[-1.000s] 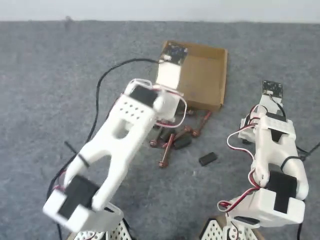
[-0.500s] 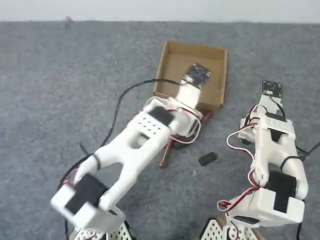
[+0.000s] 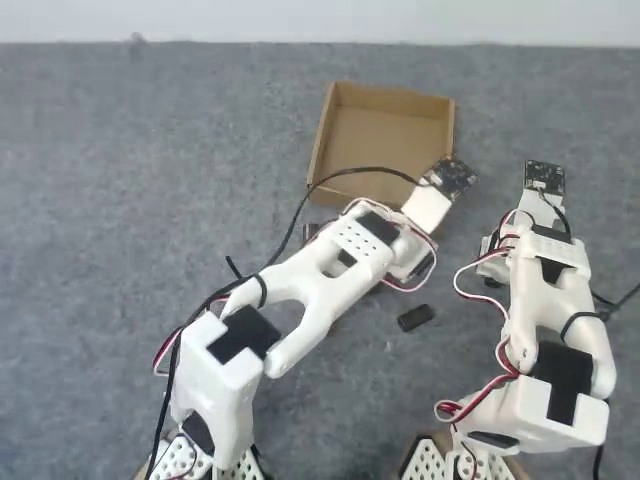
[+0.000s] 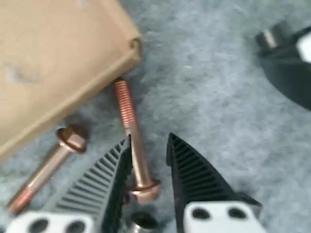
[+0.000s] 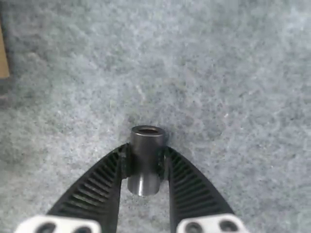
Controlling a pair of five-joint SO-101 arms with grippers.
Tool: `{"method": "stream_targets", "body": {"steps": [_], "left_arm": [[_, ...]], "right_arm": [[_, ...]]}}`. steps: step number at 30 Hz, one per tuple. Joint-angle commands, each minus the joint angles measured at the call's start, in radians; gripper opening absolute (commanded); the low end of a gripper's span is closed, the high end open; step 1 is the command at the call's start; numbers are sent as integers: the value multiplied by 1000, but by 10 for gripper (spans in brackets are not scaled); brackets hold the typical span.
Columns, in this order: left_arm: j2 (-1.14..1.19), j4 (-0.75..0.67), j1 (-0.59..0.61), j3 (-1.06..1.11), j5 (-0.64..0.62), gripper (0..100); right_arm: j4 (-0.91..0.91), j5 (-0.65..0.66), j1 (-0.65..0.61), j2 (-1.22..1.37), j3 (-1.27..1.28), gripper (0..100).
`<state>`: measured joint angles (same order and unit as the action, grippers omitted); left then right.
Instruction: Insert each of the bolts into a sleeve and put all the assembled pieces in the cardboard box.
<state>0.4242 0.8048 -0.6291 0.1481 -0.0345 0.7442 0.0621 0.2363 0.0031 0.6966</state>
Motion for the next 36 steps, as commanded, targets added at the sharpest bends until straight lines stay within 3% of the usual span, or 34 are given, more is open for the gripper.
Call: {"method": "stream_targets", "body": {"steps": [1,12,25,28,33,36], "left_arm": [[-11,18,3,-64,8,111],[49,112,6,-159,-60,113],[397,535,25,-700,-118,106],[462,608,26,-809,-118,16],[485,657,26,-857,-114,12],[436,689,28,-835,-49,12]], "right_arm": [[-25,-6,7,-45,-41,6],[-19,-8,7,-45,-41,6],[-24,-8,7,-45,-41,6],[-24,-8,7,-45,-41,6],[-25,-6,7,-45,-41,6],[-25,-6,7,-45,-41,6]]}}
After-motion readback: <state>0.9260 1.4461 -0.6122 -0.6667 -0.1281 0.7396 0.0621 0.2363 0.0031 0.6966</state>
